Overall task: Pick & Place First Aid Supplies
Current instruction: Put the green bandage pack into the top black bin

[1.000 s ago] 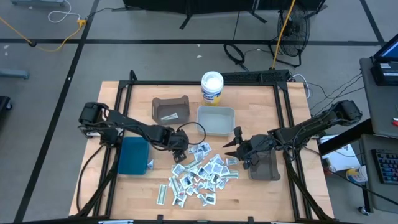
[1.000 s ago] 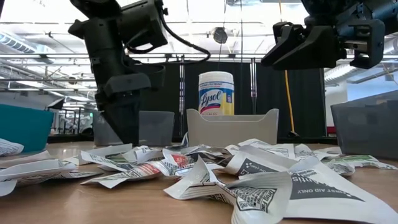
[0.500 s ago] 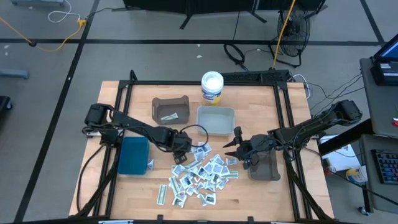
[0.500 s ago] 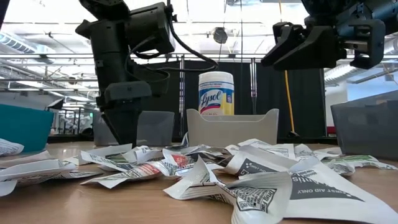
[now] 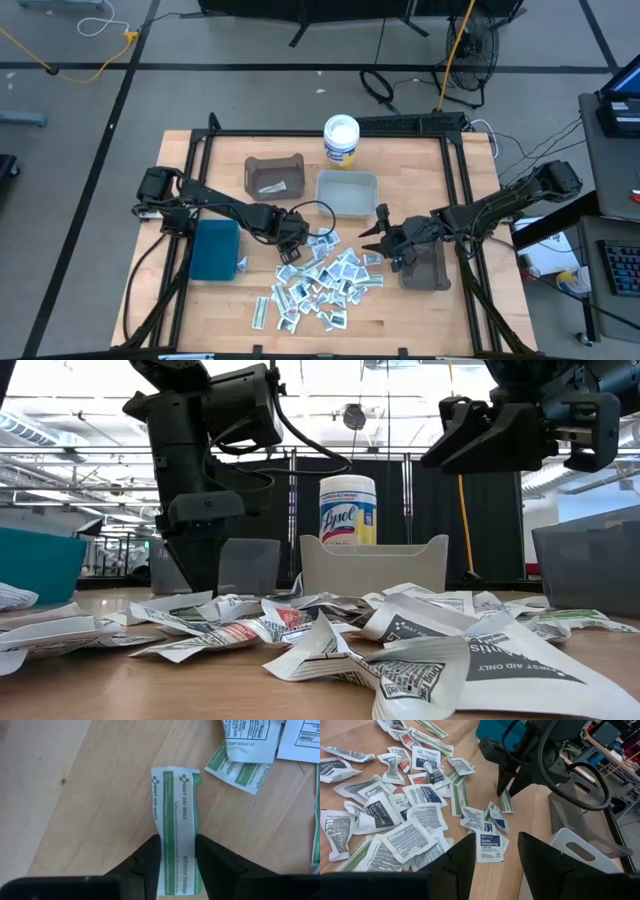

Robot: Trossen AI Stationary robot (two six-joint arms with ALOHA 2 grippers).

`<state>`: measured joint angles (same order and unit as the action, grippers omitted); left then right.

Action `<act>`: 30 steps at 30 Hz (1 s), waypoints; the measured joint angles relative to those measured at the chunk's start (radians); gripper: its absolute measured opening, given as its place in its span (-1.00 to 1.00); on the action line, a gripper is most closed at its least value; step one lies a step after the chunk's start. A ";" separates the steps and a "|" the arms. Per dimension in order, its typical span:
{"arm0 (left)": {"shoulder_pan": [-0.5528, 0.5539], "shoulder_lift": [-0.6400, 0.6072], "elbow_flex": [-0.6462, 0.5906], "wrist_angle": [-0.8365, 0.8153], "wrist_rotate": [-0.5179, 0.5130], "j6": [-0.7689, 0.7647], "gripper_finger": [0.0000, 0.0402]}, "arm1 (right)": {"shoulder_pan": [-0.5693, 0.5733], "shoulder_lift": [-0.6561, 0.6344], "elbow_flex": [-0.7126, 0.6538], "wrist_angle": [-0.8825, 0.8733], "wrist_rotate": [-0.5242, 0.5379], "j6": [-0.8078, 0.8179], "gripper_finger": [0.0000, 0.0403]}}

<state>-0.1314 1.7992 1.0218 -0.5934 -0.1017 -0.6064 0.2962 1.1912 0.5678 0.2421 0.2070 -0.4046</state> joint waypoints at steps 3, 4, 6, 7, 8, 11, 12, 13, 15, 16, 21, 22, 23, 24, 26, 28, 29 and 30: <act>0.000 0.000 0.000 0.000 0.000 0.000 -0.42 | 0.000 0.000 0.000 0.000 0.000 0.000 -0.30; 0.000 0.000 0.000 0.000 0.000 0.000 -0.42 | 0.000 0.000 0.000 0.000 0.000 0.000 -0.30; 0.000 0.000 0.000 0.000 0.000 0.000 -0.42 | 0.000 0.000 0.000 0.000 0.000 0.000 -0.30; 0.000 -0.001 0.000 -0.001 0.000 0.000 -0.43 | 0.000 0.000 0.000 0.000 0.000 0.000 -0.30; 0.000 -0.005 -0.001 -0.003 -0.001 -0.001 -0.43 | 0.000 0.000 0.000 0.000 0.000 0.000 -0.30; 0.000 -0.015 -0.003 -0.006 -0.003 0.000 -0.43 | 0.000 0.000 0.000 0.000 0.000 0.000 -0.30; 0.000 -0.020 -0.004 -0.008 -0.002 -0.001 -0.43 | 0.000 0.000 0.000 0.000 0.000 0.000 -0.30; 0.000 -0.027 -0.004 -0.011 -0.002 -0.001 -0.43 | 0.000 0.000 0.000 0.000 0.000 0.000 -0.30; 0.000 -0.037 -0.004 -0.011 -0.002 -0.001 -0.43 | 0.000 0.000 0.000 0.000 0.000 0.000 -0.30; 0.000 -0.044 -0.004 -0.015 -0.003 -0.001 -0.43 | 0.000 0.000 0.000 0.000 0.000 0.000 -0.30; 0.000 -0.079 -0.004 -0.025 -0.003 -0.004 -0.43 | 0.000 0.000 0.000 0.000 0.001 0.000 -0.30; 0.000 -0.088 -0.003 -0.026 -0.003 -0.004 -0.43 | 0.000 0.000 0.000 0.000 0.001 0.000 -0.30; 0.000 -0.100 -0.003 -0.033 -0.004 -0.004 -0.43 | 0.000 0.000 0.000 0.000 0.001 0.000 -0.30; 0.000 -0.114 -0.003 -0.043 -0.009 -0.002 -0.43 | 0.000 0.000 0.000 0.000 0.001 0.000 -0.30; 0.000 -0.149 -0.003 -0.060 -0.027 -0.001 -0.43 | 0.000 0.000 0.000 0.000 0.001 0.000 -0.30; 0.002 -0.185 -0.003 -0.092 -0.063 0.001 -0.43 | 0.000 0.000 0.000 0.000 0.001 0.000 -0.30; 0.007 -0.206 -0.003 -0.112 -0.082 0.003 -0.43 | 0.000 0.000 0.000 0.001 0.001 0.000 -0.30; 0.013 -0.230 -0.003 -0.133 -0.105 0.008 -0.43 | 0.000 0.000 0.000 0.001 0.001 0.000 -0.30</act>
<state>-0.1179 1.5696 1.0187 -0.7266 -0.2064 -0.5983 0.2962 1.1912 0.5678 0.2431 0.2080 -0.4046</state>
